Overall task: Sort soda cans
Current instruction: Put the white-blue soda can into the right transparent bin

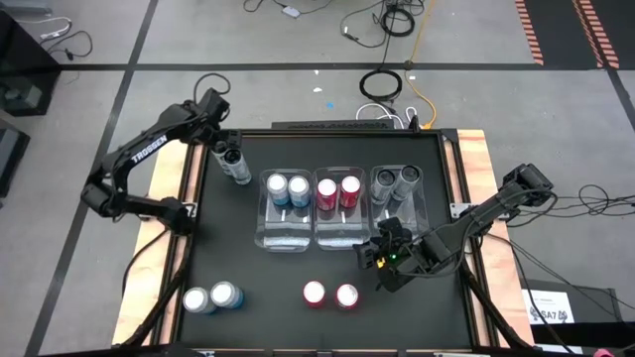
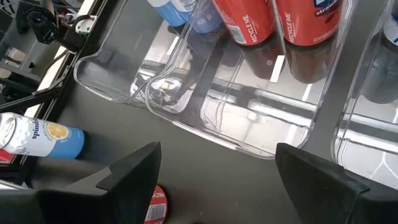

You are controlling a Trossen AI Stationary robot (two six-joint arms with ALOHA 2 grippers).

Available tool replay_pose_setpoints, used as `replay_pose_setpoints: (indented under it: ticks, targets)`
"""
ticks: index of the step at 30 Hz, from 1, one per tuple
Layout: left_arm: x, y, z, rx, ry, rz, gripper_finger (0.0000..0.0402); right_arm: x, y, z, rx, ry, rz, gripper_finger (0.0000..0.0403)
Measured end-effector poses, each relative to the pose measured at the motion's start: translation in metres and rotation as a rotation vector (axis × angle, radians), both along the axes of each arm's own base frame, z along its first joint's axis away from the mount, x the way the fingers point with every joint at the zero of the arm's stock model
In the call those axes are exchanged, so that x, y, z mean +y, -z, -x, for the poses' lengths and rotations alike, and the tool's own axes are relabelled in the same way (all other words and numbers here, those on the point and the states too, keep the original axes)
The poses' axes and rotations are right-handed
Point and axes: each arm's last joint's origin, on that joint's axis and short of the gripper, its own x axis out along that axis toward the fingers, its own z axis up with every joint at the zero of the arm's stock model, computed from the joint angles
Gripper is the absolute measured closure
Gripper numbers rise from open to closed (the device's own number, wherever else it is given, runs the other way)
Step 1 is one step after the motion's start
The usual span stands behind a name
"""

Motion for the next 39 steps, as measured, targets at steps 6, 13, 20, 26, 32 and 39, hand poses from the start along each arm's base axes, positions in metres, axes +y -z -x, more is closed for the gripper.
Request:
replay_pose_setpoints:
  ticks: [6, 13, 20, 26, 32, 39]
  targets:
    - [0.005, 0.009, -0.005, -0.002, 0.010, 0.056, 0.0018, 0.000, 0.000, 0.000, 0.000, 0.000, 0.001, 0.0093]
    - [0.008, 0.015, -0.007, 0.006, 0.012, 0.086, 0.0029, 0.000, 0.000, 0.000, -0.001, 0.002, -0.001, 0.0093]
    - [0.008, 0.015, -0.007, -0.002, -0.011, 0.089, 0.0093, 0.000, 0.000, 0.000, -0.001, 0.002, 0.000, 0.0093]
    - [0.007, 0.015, -0.006, 0.000, -0.012, 0.096, 0.0135, 0.000, 0.000, 0.000, 0.000, 0.000, 0.002, 0.0093]
    - [0.006, 0.015, -0.005, 0.007, -0.012, 0.108, 0.0131, 0.000, 0.000, 0.000, 0.003, -0.005, 0.007, 0.0093]
    - [0.007, 0.014, -0.007, -0.010, -0.006, 0.094, 0.0130, 0.000, 0.000, 0.000, 0.004, -0.005, 0.008, 0.0093]
